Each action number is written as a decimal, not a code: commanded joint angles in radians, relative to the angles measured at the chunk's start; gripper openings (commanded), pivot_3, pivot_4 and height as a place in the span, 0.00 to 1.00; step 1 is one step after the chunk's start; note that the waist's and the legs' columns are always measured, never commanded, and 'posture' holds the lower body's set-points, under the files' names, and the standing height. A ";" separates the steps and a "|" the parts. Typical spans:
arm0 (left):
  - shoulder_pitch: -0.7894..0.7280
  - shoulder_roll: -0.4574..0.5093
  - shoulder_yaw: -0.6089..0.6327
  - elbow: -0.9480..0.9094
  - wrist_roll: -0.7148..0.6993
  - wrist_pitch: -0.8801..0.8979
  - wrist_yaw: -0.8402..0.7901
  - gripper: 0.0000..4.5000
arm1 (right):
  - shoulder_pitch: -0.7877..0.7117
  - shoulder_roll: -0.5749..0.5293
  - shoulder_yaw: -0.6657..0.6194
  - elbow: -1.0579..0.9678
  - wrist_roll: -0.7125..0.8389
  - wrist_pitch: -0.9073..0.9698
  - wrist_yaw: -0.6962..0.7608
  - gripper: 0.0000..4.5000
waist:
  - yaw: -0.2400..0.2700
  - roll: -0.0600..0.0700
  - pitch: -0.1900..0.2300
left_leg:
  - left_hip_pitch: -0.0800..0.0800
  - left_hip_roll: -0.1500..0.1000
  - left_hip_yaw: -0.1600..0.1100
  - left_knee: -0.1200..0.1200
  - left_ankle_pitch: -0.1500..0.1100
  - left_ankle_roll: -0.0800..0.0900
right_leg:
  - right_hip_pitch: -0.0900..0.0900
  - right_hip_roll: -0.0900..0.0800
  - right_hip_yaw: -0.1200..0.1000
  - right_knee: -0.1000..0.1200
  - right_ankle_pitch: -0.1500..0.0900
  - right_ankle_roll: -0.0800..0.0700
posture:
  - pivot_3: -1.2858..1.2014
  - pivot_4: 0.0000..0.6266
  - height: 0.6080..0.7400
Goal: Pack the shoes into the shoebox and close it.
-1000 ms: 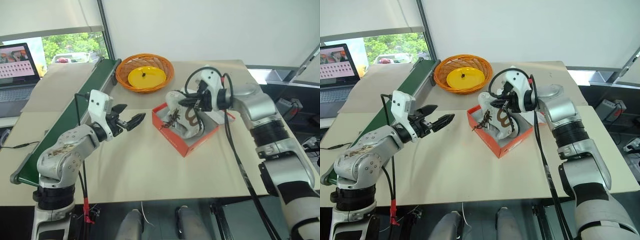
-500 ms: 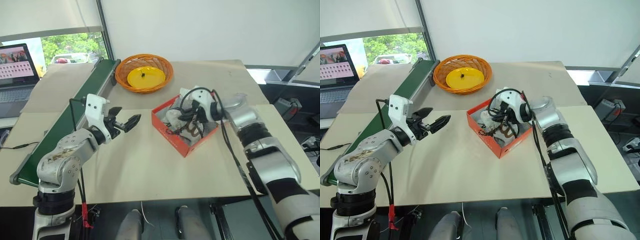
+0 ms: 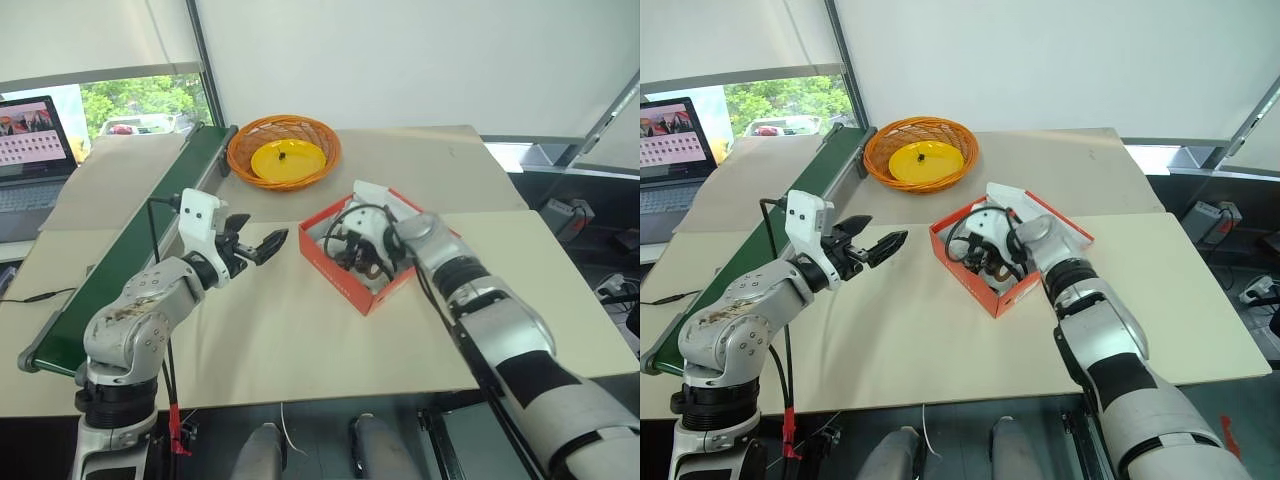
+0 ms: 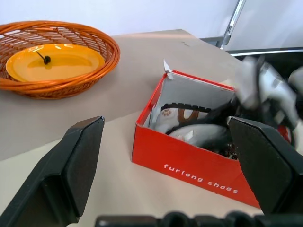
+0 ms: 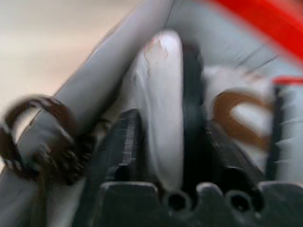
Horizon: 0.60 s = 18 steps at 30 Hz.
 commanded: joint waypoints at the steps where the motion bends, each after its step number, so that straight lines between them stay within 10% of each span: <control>1: -0.010 0.000 -0.001 -0.049 0.002 -0.018 0.003 1.00 | -0.009 -0.003 -0.013 0.018 -0.027 -0.005 -0.026 0.79 | 0.000 0.000 0.000 | 0.001 0.000 0.000 0.000 0.000 0.000 | 0.001 0.000 0.000 0.000 0.000 0.000 | 0.52 0.24 1.00; 4: -0.008 -0.001 -0.006 -0.052 0.003 -0.018 0.002 1.00 | -0.020 -0.009 -0.034 -0.018 -0.016 0.000 -0.004 0.98 | -0.003 0.000 0.000 | 0.001 0.000 0.000 0.000 0.000 0.000 | 0.000 0.000 0.000 0.000 0.000 0.000 | 0.52 0.24 1.00; 18: -0.072 -0.004 -0.059 0.026 0.013 -0.046 -0.079 1.00 | 0.106 -0.143 -0.310 -1.034 0.381 0.879 0.200 0.98 | 0.007 0.001 0.001 | -0.015 0.000 -0.001 0.000 0.000 0.000 | -0.016 0.000 0.000 0.002 0.000 0.000 | 0.52 0.24 1.00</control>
